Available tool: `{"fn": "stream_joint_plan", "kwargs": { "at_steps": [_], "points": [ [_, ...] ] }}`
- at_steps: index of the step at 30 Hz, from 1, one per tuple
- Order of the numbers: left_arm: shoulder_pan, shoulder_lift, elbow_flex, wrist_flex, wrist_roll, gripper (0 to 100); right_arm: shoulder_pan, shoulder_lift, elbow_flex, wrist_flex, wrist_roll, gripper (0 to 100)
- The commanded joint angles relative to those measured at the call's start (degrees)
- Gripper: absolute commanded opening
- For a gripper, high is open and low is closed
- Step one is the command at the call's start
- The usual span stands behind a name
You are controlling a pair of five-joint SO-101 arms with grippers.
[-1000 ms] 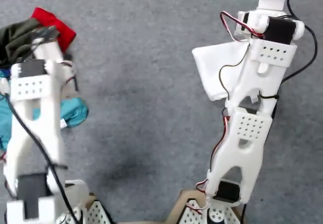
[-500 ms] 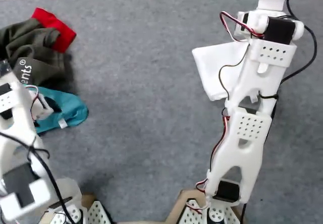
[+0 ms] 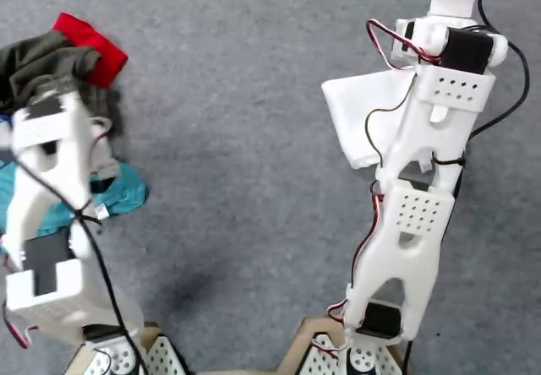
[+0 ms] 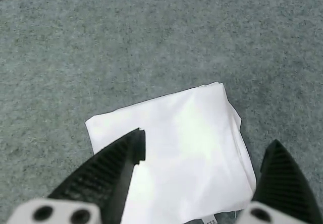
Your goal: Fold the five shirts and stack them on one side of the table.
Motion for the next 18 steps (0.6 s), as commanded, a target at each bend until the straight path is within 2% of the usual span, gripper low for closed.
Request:
{"fn": "stream_joint_plan", "kwargs": {
  "at_steps": [1, 5, 6, 8, 9, 11, 13, 16, 18],
  "points": [
    [12.4, -6.8, -3.0, 3.5, -5.0, 3, -0.7, -3.3, -1.5, -0.3, -0.4, 36.1],
    [28.2, -16.7, -0.8, 6.9, -10.9, 3, -0.5, -3.2, -1.5, -0.3, 0.1, 36.1],
    [30.8, -19.2, 0.6, 6.3, -12.1, 3, -0.4, -3.2, -1.5, -0.3, 0.1, 36.1],
    [30.9, -23.1, 3.9, 3.6, -13.2, 3, -0.4, -3.2, -1.5, -0.3, 0.1, 36.1],
    [29.2, -24.8, 5.8, 1.8, -13.1, 3, -0.4, -3.2, -1.5, -0.3, 0.1, 36.2],
    [21.6, -25.7, 9.4, -2.6, -11.1, 4, -0.4, -3.2, -1.5, -0.3, 0.1, 36.4],
    [10.9, -24.4, 12.4, -6.1, -6.5, 12, -0.7, -3.2, -1.5, -0.3, 0.0, 36.4],
    [-6.8, -19.5, 14.8, -12.1, 0.6, 30, -1.0, -3.2, -1.5, -0.3, -0.3, 36.4],
    [-14.5, -14.6, 15.2, -17.0, 4.2, 31, -1.4, -3.1, -1.4, -0.3, -0.3, 36.4]
  ]
}}
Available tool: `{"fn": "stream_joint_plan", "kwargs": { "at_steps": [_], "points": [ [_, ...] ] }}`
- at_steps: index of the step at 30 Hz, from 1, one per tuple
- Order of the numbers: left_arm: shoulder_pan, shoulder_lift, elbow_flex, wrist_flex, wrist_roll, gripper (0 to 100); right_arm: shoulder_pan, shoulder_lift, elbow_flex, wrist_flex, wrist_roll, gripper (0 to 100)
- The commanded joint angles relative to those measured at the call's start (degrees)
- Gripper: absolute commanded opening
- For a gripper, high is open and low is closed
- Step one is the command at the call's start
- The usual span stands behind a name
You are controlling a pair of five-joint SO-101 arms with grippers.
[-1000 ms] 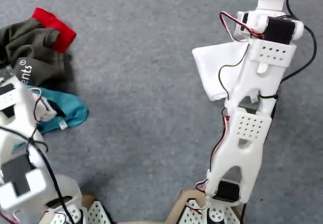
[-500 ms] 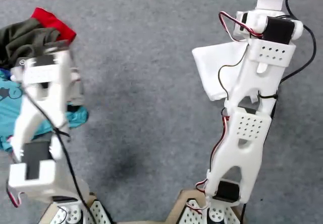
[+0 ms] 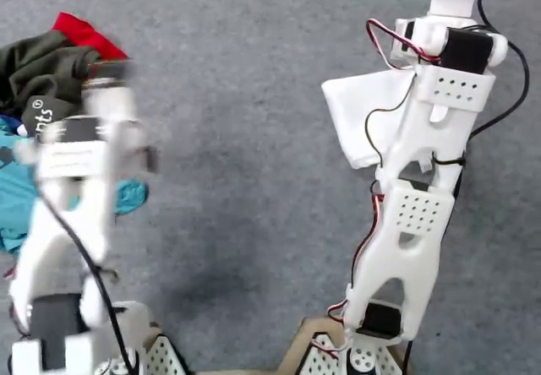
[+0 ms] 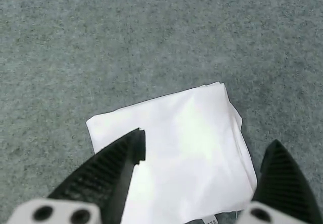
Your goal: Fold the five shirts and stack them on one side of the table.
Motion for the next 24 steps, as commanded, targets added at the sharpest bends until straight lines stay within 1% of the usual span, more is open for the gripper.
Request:
{"fn": "stream_joint_plan", "kwargs": {
  "at_steps": [1, 3, 5, 7, 8, 9, 10, 12, 13, 14, 16, 19, 21, 24],
  "points": [
    [-15.6, 6.9, 0.1, -7.6, 5.6, 30, -1.4, -3.0, -1.4, -0.3, -0.4, 36.4],
    [-14.7, 13.0, -0.7, -7.6, 6.0, 30, -2.2, -2.0, -1.7, -0.4, -0.4, 36.4],
    [-11.6, 19.5, -3.1, -4.7, 6.6, 30, -3.0, -0.7, -2.0, -0.4, -0.4, 36.4],
    [-9.3, 26.1, -7.0, -0.9, 9.3, 29, -3.7, 0.0, -2.1, -0.3, -0.4, 36.3],
    [-8.5, 29.3, -9.6, 1.3, 10.1, 28, -3.9, 0.0, -2.2, -0.3, -0.4, 36.2],
    [-7.8, 32.4, -12.2, 2.9, 10.4, 23, -4.0, 0.0, -2.2, -0.3, -0.4, 36.2],
    [-7.3, 34.6, -14.6, 4.1, 10.1, 17, -4.0, 0.0, -2.2, -0.3, -0.4, 36.2],
    [-5.7, 38.3, -19.4, 6.2, 7.7, 2, -3.9, 0.0, -2.2, -0.2, -0.4, 36.2],
    [-4.6, 38.9, -21.1, 7.7, 6.9, 3, -3.8, 0.0, -2.2, -0.2, -0.4, 36.1],
    [-3.1, 39.1, -21.9, 9.1, 6.3, 5, -3.7, 0.0, -2.2, -0.2, -0.4, 36.1],
    [0.3, 38.1, -22.5, 9.8, 6.0, 2, -3.7, 0.0, -2.2, -0.2, -0.4, 36.1],
    [7.2, 31.4, -21.6, 10.0, 5.4, 3, -3.7, 0.0, -2.2, -0.2, -0.4, 36.1],
    [13.2, 24.5, -19.6, 9.7, 2.1, 3, -3.7, 0.0, -2.2, -0.2, -0.4, 36.1],
    [23.3, 12.5, -15.5, 9.6, -4.7, 3, -3.7, 0.2, -2.2, -0.2, -0.2, 36.1]
  ]
}}
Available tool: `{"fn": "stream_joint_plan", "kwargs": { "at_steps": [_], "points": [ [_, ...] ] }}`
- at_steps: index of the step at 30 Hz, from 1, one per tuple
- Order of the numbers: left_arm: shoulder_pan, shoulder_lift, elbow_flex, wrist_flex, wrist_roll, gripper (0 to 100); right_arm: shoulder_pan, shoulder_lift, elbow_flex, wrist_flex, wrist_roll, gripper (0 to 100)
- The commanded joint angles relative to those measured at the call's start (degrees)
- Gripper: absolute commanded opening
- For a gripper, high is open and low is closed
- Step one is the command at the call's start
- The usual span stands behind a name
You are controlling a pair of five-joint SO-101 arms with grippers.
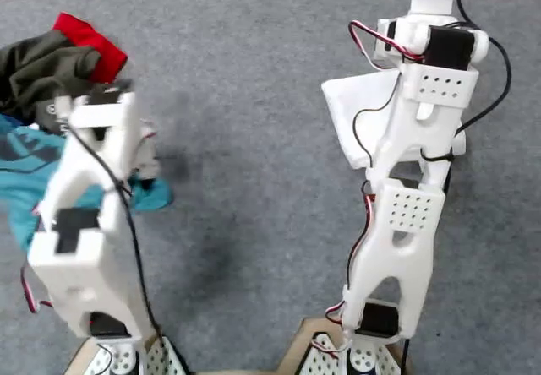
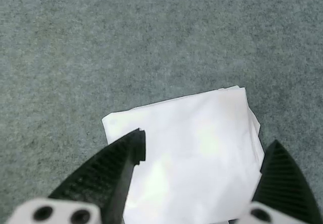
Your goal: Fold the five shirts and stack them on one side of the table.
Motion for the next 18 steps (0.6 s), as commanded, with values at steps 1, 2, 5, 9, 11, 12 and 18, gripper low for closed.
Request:
{"fn": "stream_joint_plan", "kwargs": {
  "at_steps": [1, 2, 5, 9, 11, 12, 18],
  "points": [
    [12.8, -16.7, 4.1, 0.4, -8.0, 3, -0.6, -0.4, -2.2, -0.2, -0.2, 36.1],
    [16.0, -20.7, 5.8, 0.4, -10.3, 3, -0.6, -0.3, -2.2, -0.3, -0.1, 36.1],
    [24.2, -31.9, 10.4, 0.8, -15.6, 3, -0.6, -0.2, -2.2, -0.4, -0.3, 36.4],
    [36.3, -45.8, 14.8, 3.3, -21.6, 3, -0.6, -0.1, -1.5, -2.8, -0.4, 36.4],
    [44.7, -51.4, 14.9, 8.0, -25.7, 3, -0.8, -0.1, -1.5, -4.0, -0.4, 36.4],
    [48.8, -53.7, 14.9, 10.4, -27.3, 3, -0.9, -0.1, -1.5, -4.5, -0.4, 36.4],
    [44.2, -58.6, 14.9, 18.1, -16.2, 23, -2.5, 0.0, -1.4, -5.7, -0.4, 36.4]
  ]
}}
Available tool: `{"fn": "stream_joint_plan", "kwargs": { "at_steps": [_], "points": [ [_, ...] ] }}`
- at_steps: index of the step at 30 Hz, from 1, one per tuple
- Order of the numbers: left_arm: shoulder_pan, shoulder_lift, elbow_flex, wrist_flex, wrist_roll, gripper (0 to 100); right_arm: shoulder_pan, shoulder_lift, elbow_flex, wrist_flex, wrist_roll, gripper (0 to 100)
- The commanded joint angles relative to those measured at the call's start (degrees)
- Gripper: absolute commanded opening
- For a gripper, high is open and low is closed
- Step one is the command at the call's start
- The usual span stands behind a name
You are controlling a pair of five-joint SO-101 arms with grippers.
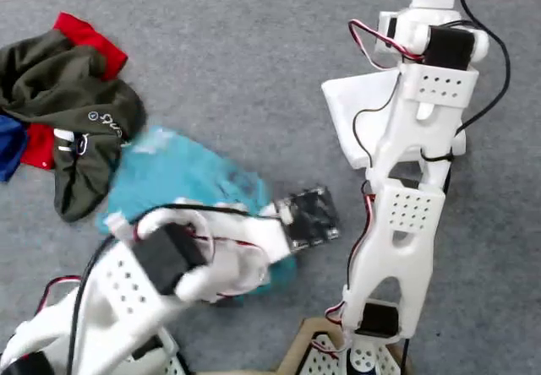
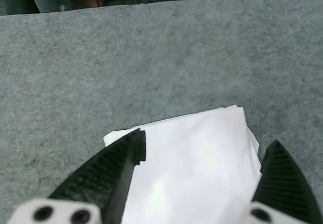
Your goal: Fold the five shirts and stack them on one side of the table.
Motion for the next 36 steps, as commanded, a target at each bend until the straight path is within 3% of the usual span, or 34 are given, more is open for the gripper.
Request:
{"fn": "stream_joint_plan", "kwargs": {
  "at_steps": [1, 4, 8, 10, 12, 15, 21, 26, 30, 32, 34, 36],
  "points": [
    [-12.1, -2.4, -1.2, 3.1, 10.9, 28, -2.5, 0.1, -1.4, -1.3, -0.4, 36.4],
    [-32.9, -2.5, -4.2, 2.5, 16.9, 34, -5.1, 1.4, -1.4, -0.9, -0.4, 36.4],
    [-60.2, -1.5, -3.6, -5.3, 17.8, 34, -10.9, 3.0, -1.4, 4.1, -0.3, 36.4],
    [-70.4, 1.7, -0.8, -12.3, 17.9, 34, -14.3, 3.6, -1.2, 4.7, -0.4, 36.4],
    [-76.4, 7.5, 2.0, -21.0, 19.7, 34, -17.8, 3.8, -0.3, 4.7, -0.4, 36.1],
    [-78.7, 19.3, 0.8, -29.9, 27.3, 34, -24.5, 3.8, 4.3, 4.7, -0.2, 36.1],
    [-79.2, 48.5, -19.6, -30.1, 35.6, 31, -37.2, 3.9, 18.4, 4.7, -0.4, 36.1],
    [-78.6, 72.4, -47.0, -17.6, 42.5, 23, -43.2, 4.0, 30.5, 1.5, -0.4, 36.1],
    [-77.9, 90.0, -70.0, -7.9, 46.8, 22, -44.2, 4.0, 40.0, -3.3, -0.4, 36.1],
    [-78.1, 97.5, -81.8, -2.9, 46.9, 15, -44.2, 4.0, 43.0, -4.6, -0.4, 35.9],
    [-79.3, 103.7, -93.3, 1.0, 46.8, 4, -44.2, 4.0, 44.7, -4.8, -0.4, 32.5],
    [-80.9, 108.5, -105.4, 4.0, 46.9, 4, -44.1, 4.0, 45.2, -4.4, -0.4, 23.4]
  ]
}}
